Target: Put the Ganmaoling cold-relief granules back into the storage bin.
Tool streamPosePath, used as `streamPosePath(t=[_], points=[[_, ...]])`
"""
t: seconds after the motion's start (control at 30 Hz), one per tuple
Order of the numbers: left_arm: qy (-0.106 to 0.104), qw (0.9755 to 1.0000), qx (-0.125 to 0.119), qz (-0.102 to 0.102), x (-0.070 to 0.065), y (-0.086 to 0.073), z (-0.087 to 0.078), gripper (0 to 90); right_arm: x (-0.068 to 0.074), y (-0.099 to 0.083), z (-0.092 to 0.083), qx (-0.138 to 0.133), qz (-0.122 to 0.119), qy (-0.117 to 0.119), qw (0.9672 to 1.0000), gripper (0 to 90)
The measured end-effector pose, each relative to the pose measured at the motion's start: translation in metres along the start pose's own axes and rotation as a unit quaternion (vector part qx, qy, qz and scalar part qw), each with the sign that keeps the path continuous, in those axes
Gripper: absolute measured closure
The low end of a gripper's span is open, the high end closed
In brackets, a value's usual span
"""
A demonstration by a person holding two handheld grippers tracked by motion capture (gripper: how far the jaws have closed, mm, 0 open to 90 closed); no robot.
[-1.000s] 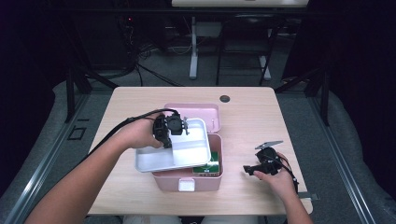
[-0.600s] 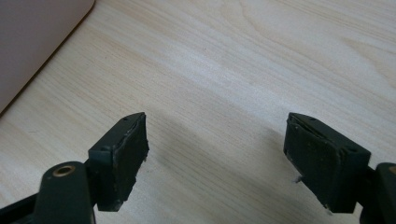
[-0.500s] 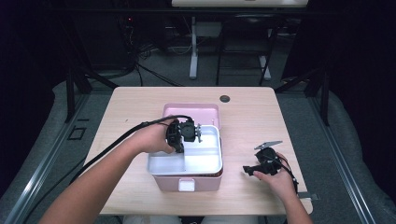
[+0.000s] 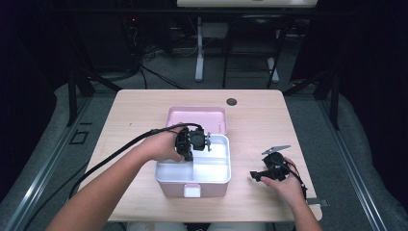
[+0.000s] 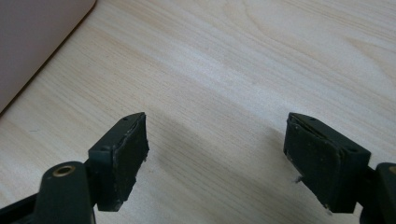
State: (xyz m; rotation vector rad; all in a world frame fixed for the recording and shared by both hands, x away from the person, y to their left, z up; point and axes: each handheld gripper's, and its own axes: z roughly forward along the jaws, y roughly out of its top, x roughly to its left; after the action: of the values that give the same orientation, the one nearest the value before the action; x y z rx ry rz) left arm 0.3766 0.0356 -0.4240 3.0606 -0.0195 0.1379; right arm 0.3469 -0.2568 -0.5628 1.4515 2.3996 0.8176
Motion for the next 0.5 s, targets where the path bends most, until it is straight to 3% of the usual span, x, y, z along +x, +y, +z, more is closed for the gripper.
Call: streamPosePath(t=[0.2,0.4,0.5], points=[[0.004,1.0,0.009,-0.001,-0.001,0.001,0.007,88.4,0.0,0.0,0.0,0.0,0.0,0.0,1.0,21.5],[0.0,0.9999,-0.009,-0.012,0.0,-0.004,0.012,87.4,0.0,0.0,0.0,0.0,0.0,-0.001,1.0,21.5],[0.005,0.9999,0.0,-0.012,-0.001,-0.005,0.013,86.5,0.0,0.0,0.0,0.0,-0.001,0.0,1.0,21.5]])
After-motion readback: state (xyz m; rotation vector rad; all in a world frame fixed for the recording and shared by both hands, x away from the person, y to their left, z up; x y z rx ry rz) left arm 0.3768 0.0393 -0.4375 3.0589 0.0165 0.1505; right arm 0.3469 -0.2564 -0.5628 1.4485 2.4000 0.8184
